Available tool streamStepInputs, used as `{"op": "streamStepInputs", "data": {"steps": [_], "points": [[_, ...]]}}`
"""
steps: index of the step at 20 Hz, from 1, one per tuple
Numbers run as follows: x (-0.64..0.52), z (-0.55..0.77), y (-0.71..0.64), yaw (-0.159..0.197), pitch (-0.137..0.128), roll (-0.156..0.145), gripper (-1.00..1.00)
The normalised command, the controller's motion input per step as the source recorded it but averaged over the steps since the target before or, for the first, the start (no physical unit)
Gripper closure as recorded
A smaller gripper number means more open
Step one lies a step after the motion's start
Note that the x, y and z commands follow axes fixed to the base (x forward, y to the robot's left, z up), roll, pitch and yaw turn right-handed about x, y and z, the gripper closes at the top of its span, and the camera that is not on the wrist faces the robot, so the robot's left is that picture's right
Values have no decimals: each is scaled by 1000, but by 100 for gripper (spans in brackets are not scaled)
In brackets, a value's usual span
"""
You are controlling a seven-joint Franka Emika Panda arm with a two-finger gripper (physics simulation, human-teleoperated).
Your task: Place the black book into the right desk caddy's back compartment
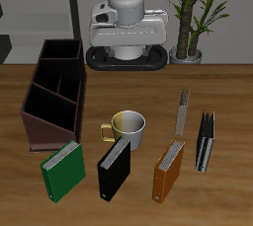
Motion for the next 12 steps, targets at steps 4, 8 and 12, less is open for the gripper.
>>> {"op": "streamStepInputs", "data": {"steps": [4, 8, 12], "points": [[230, 106, -136, -11, -13, -40, -100], [113, 40, -60, -20, -9, -23, -100], [239, 69, -77, -3, -10, -48, -100]]}}
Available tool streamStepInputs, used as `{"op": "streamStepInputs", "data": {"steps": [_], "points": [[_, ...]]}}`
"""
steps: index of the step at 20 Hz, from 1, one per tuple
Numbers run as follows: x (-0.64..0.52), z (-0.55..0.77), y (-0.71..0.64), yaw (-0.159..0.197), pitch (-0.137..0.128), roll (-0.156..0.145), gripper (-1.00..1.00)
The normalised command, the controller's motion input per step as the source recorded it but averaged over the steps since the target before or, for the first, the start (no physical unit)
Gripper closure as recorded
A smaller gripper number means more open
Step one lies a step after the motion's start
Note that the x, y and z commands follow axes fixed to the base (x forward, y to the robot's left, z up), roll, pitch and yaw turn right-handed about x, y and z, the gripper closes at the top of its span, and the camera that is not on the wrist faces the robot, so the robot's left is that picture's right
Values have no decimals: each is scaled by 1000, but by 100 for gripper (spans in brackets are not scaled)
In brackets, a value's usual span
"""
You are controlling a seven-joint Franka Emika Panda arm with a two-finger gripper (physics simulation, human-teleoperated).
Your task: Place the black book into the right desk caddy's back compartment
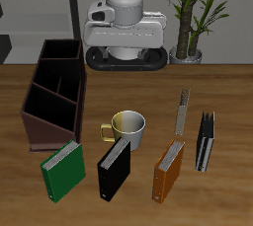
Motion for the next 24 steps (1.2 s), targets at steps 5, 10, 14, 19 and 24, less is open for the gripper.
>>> {"op": "streamStepInputs", "data": {"steps": [5, 10, 14, 19, 24], "points": [[251, 81, -151, -19, 5, -34, -100], [296, 44, -158, -14, -13, -23, -100], [290, 15, -77, -12, 9, 6, -100], [301, 4, -49, -3, 1, 36, -100], [329, -50, 19, -2, -8, 41, -100]]}}
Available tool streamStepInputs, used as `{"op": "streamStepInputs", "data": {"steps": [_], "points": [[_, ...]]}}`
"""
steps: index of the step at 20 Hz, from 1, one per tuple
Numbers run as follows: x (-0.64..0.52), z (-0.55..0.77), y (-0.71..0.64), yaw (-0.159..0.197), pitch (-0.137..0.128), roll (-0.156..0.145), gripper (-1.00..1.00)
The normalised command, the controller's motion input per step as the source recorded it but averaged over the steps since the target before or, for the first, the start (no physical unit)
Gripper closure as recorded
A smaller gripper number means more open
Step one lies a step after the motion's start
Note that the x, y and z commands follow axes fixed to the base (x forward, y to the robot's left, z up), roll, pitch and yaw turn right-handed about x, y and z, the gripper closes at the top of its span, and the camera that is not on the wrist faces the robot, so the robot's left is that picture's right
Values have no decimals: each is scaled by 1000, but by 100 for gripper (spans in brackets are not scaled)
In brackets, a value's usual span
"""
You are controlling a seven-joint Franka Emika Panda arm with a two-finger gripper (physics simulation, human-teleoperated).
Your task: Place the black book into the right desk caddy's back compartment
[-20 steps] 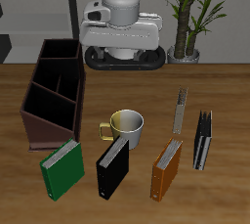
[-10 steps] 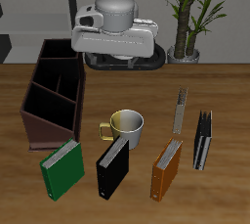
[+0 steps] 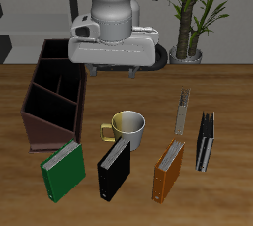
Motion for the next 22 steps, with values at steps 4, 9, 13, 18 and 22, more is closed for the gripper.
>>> {"op": "streamStepInputs", "data": {"steps": [4, 9, 13, 18, 22], "points": [[307, -36, 29, 36, -46, 5, -100], [345, -99, 6, -13, 9, 8, -100], [160, -87, 16, 39, -77, -26, -100], [94, -142, 14, -16, -17, 27, -100], [109, -276, 70, -21, -2, 18, -100]]}}
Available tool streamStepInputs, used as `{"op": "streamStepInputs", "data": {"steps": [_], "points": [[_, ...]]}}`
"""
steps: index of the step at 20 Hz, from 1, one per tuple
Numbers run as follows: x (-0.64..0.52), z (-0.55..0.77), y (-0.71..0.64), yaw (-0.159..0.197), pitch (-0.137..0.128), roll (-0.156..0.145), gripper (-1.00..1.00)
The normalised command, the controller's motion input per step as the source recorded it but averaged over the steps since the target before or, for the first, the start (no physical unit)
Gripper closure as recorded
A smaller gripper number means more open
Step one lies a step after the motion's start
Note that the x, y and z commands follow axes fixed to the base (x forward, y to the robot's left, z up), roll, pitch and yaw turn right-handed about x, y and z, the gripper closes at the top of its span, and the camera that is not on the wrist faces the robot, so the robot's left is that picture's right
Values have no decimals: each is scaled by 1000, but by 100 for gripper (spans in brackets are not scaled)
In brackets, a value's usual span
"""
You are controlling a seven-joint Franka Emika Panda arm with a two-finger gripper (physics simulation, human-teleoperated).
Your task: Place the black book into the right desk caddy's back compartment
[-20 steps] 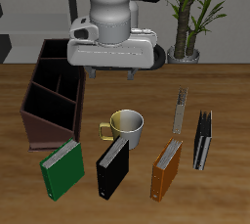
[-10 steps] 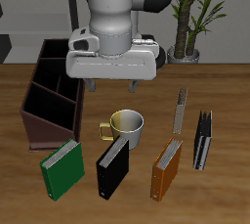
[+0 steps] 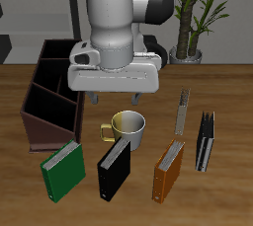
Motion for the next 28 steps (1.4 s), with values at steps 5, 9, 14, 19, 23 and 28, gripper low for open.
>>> {"op": "streamStepInputs", "data": {"steps": [5, 9, 14, 19, 23, 28], "points": [[76, -357, 9, -41, 30, 21, -100], [38, -243, 11, -16, 29, 7, -100], [73, -258, 12, -29, 2, 6, -100], [95, -149, -9, -31, -18, 9, -100], [132, -174, -39, -38, 3, -15, -100], [63, -262, 22, -21, 16, 6, -100]]}}
